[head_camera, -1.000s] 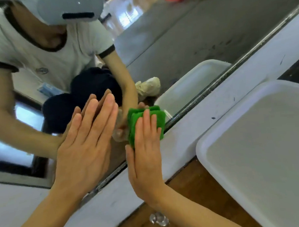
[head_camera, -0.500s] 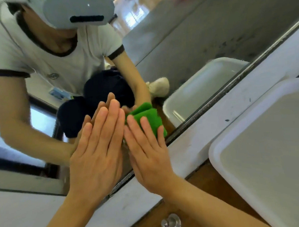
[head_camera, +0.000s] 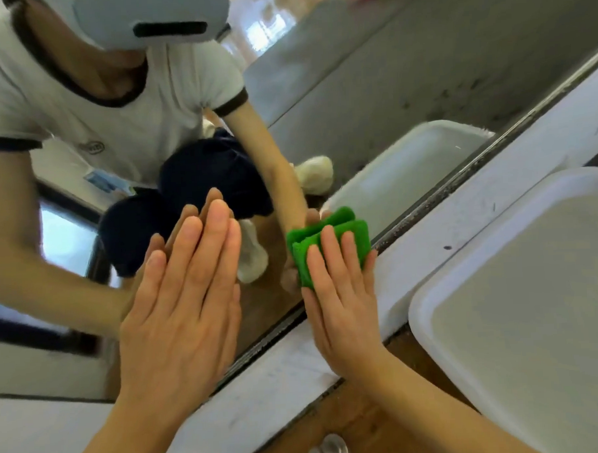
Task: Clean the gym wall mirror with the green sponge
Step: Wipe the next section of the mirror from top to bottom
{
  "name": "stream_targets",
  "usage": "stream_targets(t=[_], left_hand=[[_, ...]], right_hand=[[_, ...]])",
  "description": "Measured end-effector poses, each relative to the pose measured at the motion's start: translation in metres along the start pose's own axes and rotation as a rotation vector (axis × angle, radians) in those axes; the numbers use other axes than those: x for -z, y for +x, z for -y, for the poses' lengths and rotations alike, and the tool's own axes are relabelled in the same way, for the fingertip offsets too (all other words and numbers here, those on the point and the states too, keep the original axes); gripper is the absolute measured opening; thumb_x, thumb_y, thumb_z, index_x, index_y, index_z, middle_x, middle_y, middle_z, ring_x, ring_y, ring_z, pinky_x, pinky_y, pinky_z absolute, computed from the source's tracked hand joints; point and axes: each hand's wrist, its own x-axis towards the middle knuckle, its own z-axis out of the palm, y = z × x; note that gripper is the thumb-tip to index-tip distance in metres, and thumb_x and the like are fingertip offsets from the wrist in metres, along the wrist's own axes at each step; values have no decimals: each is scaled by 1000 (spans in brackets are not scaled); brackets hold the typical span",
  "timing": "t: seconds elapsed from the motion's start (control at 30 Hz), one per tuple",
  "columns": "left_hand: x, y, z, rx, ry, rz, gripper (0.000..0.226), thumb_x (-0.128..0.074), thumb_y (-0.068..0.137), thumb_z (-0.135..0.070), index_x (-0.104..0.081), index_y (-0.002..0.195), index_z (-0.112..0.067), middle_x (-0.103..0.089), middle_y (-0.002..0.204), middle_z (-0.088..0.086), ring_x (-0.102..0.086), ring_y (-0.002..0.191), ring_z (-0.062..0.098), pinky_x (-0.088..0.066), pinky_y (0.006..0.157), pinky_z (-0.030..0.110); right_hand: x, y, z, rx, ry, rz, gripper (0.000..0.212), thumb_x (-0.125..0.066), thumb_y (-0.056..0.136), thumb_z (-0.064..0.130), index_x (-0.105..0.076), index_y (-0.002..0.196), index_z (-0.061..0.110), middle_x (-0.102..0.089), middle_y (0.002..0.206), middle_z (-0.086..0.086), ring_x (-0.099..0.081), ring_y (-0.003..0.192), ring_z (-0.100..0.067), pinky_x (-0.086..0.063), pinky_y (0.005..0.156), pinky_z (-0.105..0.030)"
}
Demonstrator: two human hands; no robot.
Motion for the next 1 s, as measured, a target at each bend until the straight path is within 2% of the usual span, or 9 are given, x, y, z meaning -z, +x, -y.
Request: stream_targets(t=[0.13,0.27,0.37,0.53,0.63,0.73,0.83,0.93,1.0], left_hand=[[2,1,0,8,3,8,64,-37,104,-17,-12,161,-3,3,170,6,1,157,22,-1,127,39],[5,3,-3,22,-34,24,64,-38,104,-19,-13,161,-3,3,170,6,1,157,22,0,127,40],[11,4,-11,70,-122,32,69,-42,99,-22,-15,160,-3,4,170,3,2,157,22,-1,127,43],[5,22,-38,49,-154,40,78,-44,95,-20,-5,162,-9,8,170,2,7,157,22,4,127,40],[-6,43,-55,34,-116,-25,73,-46,99,-14,-8,161,-7,-2,168,4,11,156,21,6,126,40],[-14,61,-62,96,-139,-66,72,-47,100,-7,-6,159,-6,-10,165,4,14,155,17,7,126,39],[-19,70,-65,104,-99,-54,70,-44,102,-7,-4,160,-7,-6,166,4,13,155,18,5,127,39],[-23,70,-67,60,11,-42,62,-35,108,-17,-6,162,-7,10,169,8,13,155,22,6,126,39],[-23,69,-65,74,42,-19,65,-41,106,-17,-9,162,-8,14,168,6,13,155,24,7,126,39]], right_hand=[[20,57,-24,147,3,-32,71,-37,105,15,7,160,23,15,167,9,9,154,-14,7,124,-43],[29,116,-28,152,24,-130,70,-49,101,8,-9,158,15,0,168,6,11,152,-10,7,122,-46],[27,82,-56,288,-45,-81,68,-37,105,14,1,161,21,10,168,7,6,155,-15,6,124,-43],[38,43,-92,400,-188,71,69,-39,104,18,-1,162,20,9,169,4,4,156,-16,6,125,-41],[45,96,-79,318,-107,-16,66,-35,104,18,-1,161,20,8,169,4,8,154,-14,6,124,-44],[46,130,-64,141,18,-149,58,-34,103,18,-11,156,12,-11,166,-2,8,150,-12,6,122,-48],[37,85,-63,88,-2,-66,66,-31,106,20,8,159,26,14,167,9,10,153,-13,7,123,-47],[34,34,-66,91,-69,18,65,-30,107,21,8,160,24,14,167,10,9,154,-15,9,124,-42],[41,52,-74,123,-49,20,64,-29,108,21,6,161,25,13,168,10,9,154,-13,8,124,-41]])
